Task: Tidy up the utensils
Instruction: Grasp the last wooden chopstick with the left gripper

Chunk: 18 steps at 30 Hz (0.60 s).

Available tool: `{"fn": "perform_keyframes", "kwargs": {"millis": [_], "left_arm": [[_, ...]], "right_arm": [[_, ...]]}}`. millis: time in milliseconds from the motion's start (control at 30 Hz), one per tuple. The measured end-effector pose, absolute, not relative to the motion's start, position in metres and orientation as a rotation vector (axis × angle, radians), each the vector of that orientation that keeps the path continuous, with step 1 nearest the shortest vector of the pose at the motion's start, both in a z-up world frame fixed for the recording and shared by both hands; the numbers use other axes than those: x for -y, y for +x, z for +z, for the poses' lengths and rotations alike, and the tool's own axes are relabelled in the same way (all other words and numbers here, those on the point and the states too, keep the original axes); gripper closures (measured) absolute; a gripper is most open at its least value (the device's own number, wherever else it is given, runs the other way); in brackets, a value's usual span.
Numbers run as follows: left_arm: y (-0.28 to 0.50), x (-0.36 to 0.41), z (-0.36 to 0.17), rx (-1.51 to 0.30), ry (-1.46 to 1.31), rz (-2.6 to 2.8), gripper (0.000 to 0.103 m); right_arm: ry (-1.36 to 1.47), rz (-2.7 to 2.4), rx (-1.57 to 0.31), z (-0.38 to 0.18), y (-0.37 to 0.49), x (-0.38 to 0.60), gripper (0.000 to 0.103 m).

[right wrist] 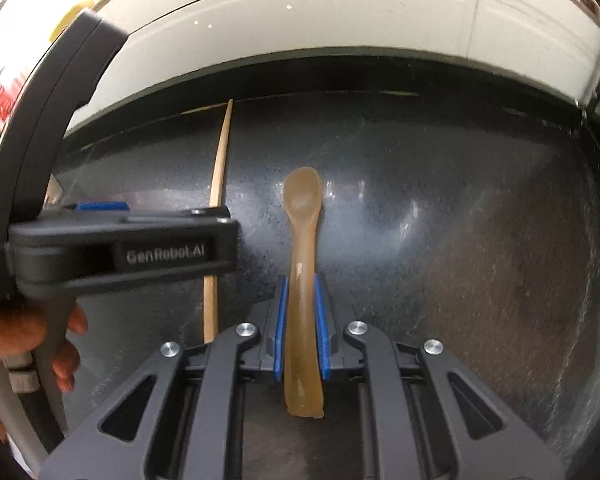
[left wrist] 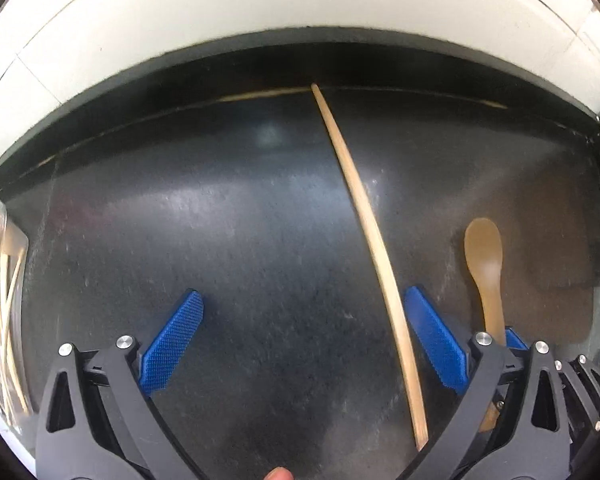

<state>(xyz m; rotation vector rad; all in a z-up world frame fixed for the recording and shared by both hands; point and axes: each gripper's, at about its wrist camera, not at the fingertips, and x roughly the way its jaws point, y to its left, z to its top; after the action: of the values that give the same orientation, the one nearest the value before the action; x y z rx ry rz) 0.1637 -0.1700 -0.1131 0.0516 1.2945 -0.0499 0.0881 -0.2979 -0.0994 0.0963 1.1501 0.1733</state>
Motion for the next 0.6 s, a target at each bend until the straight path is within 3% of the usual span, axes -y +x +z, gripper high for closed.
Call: {"fn": "perform_keyframes", "kwargs": {"millis": [100,133,200,233,333,433,467,500,533,567,600], "left_arm": [[0.165,0.167,-0.114,-1.252,0.073,-0.077,0.005],[0.167,0.164,-0.113,-1.243,0.074,-0.078,0.005],[0.166,0.157,-0.113,-1.233,0.060,-0.059,0.005],[0.166,0.155,-0.113,-1.234,0.055,-0.053,0.005],[0.167,0.151,-0.112,-1.238,0.059,-0.061,0.005],[0.167,0.151,-0.112,-1.224,0.066,-0.076,0.009],[0.162,0.149,-0.111,-1.210,0.069,-0.080,0.016],[0.157,0.147,-0.106,-1.165,0.083,-0.097,0.054],[0.154,0.147,-0.101,-1.138,0.112,-0.097,0.094],[0.153,0.147,-0.101,-1.145,0.126,-0.085,0.096],[0.153,0.145,-0.101,-1.146,0.108,-0.106,0.096]], "right_arm": [[0.028,0.180,-1.126,-0.101,0.088,0.291,0.089],[-0.011,0.186,-1.109,-0.102,0.088,0.286,0.083],[-0.050,0.190,-1.099,-0.105,0.089,0.281,0.025],[-0.065,0.186,-1.161,-0.116,0.092,0.276,0.005],[-0.069,0.211,-1.102,-0.120,0.090,0.271,0.005],[-0.070,0.208,-1.110,-0.123,0.093,0.271,0.007],[-0.071,0.207,-1.101,-0.123,0.093,0.271,0.017],[-0.060,0.192,-1.081,-0.121,0.094,0.274,0.029],[-0.045,0.170,-1.058,-0.117,0.094,0.277,0.068],[-0.032,0.157,-1.057,-0.116,0.094,0.282,0.086],[-0.009,0.151,-1.063,-0.117,0.094,0.287,0.089]]}}
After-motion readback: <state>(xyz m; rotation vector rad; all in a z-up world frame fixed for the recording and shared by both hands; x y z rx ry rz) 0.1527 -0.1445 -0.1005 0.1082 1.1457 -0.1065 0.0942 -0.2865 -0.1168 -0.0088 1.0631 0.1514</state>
